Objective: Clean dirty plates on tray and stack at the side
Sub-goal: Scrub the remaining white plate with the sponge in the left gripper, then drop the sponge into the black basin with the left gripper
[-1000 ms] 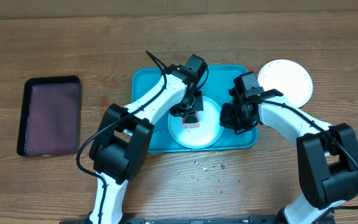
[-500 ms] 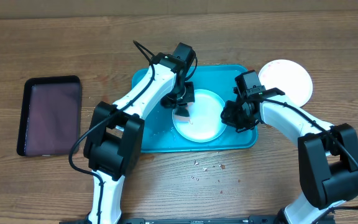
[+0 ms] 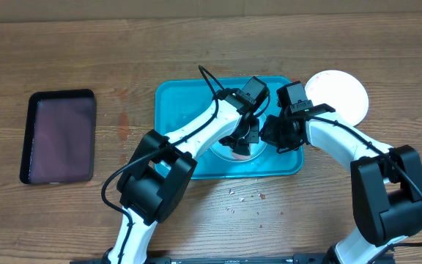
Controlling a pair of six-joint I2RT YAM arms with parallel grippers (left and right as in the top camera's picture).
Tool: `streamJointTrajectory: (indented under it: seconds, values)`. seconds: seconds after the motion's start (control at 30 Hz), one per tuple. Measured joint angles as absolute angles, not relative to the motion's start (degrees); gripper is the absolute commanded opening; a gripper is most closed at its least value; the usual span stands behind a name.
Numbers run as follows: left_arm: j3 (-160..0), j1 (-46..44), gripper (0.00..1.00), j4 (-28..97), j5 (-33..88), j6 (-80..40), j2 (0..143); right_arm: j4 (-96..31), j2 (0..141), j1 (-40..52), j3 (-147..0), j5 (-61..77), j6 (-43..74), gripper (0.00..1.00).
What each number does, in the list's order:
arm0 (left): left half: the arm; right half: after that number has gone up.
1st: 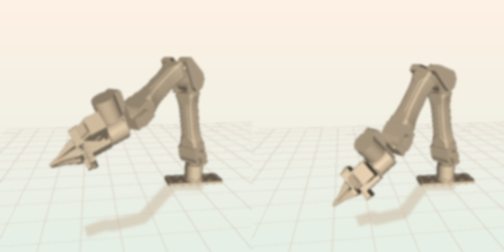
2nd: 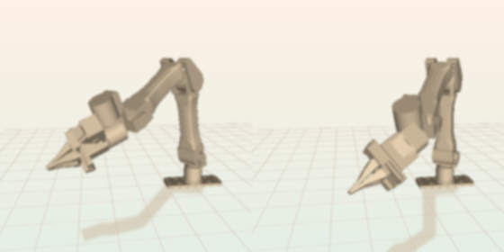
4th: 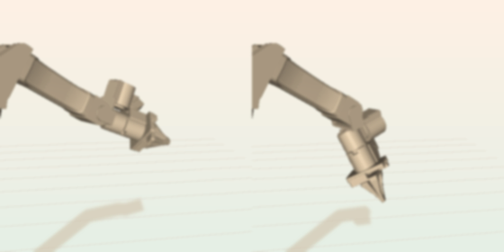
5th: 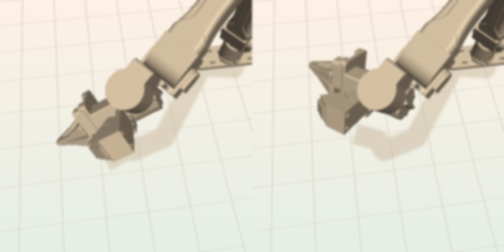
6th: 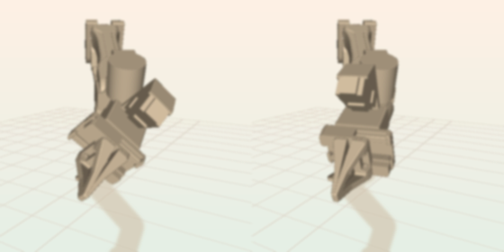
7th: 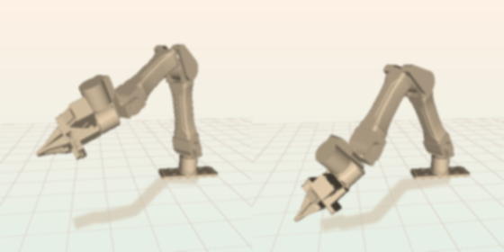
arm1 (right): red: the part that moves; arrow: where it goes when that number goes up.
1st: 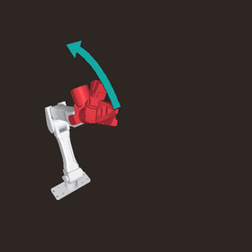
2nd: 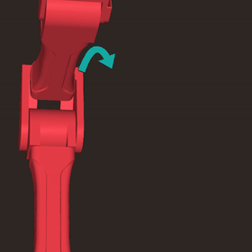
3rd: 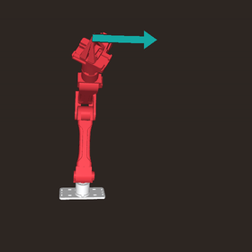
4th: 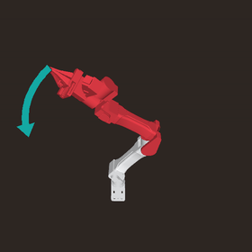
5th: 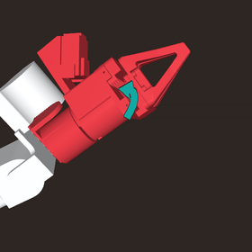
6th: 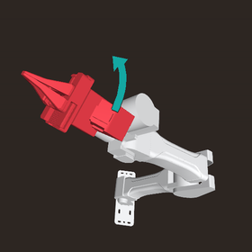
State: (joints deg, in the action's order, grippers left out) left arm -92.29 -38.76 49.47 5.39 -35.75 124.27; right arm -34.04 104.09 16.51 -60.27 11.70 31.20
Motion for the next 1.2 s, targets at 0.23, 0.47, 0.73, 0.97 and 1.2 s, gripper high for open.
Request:
streamJointTrajectory:
  seconds: [0.23,0.47,0.73,0.97,1.2]
  values:
    - [-91.7,-37.8,0.04,53.6,-10.4,-36.1,123.7,-34.8,104.1,16.7,-60.3,11.8,30.6,0.04]
    - [-93.9,-33.7,0.04,58.5,-19.6,-36.3,123.8,-35.6,104.1,17.2,-61.0,13.1,28.6,0.04]
    - [-100.9,-23.8,0.04,65.6,-22.5,-42.0,120.9,-43.7,104.1,16.5,-66.3,9.9,23.8,0.04]
    - [-102.2,-9.4,0.04,73.8,-16.4,-42.2,108.1,-51.1,104.1,21.5,-79.7,2.9,16.6,0.04]
    - [-101.5,4.4,0.04,79.7,-14.5,-38.7,106.6,-53.2,104.1,36.6,-89.6,-22.5,13.5,0.04]
